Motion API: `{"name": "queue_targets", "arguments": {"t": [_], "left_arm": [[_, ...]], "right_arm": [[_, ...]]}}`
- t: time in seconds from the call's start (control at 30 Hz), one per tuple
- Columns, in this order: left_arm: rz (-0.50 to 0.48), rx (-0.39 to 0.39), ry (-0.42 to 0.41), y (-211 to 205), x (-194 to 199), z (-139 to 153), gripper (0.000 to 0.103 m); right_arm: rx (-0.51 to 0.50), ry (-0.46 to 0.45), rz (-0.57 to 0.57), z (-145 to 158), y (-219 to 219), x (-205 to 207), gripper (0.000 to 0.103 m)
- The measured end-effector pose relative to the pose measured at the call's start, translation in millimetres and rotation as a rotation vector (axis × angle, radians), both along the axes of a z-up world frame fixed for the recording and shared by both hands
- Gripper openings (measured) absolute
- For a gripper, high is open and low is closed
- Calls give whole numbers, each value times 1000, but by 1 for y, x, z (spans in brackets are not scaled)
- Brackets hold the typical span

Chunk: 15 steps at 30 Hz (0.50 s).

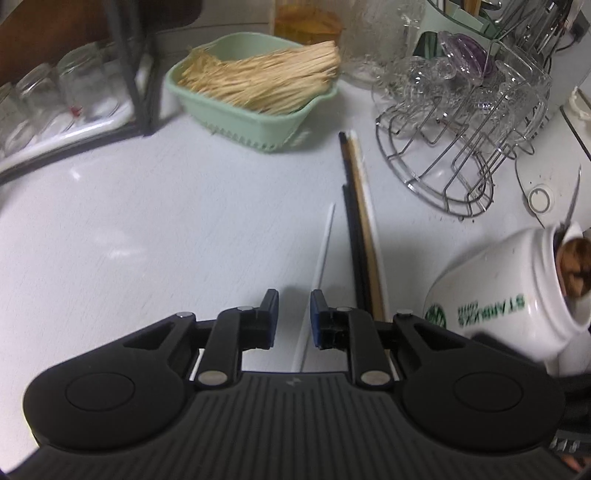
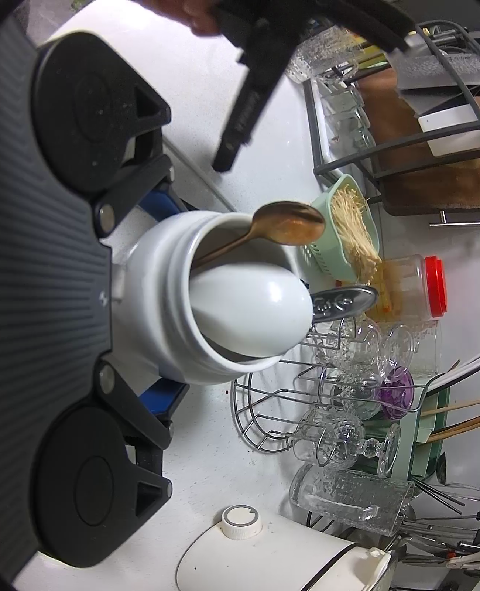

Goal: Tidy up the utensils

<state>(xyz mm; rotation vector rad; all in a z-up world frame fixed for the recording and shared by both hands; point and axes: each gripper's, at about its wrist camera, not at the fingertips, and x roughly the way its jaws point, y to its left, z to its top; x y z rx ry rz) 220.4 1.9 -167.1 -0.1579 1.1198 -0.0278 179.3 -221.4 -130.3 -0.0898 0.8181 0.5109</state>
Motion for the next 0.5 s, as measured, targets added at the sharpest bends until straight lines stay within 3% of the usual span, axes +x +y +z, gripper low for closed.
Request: {"name": "queue_targets", "arguments": {"t": [0.17, 0.37, 0.5], "left_arm": [[-64, 25, -3, -20, 21, -4, 21], [-130, 111, 51, -38, 35, -18, 21], [-142, 127, 78, -41, 42, -19, 21]], "right_arm": [[-1, -1, 0, 0, 0, 0, 91], [-7, -4, -7, 0, 1, -2, 91], [-6, -7, -14, -1, 1, -2, 91]]}}
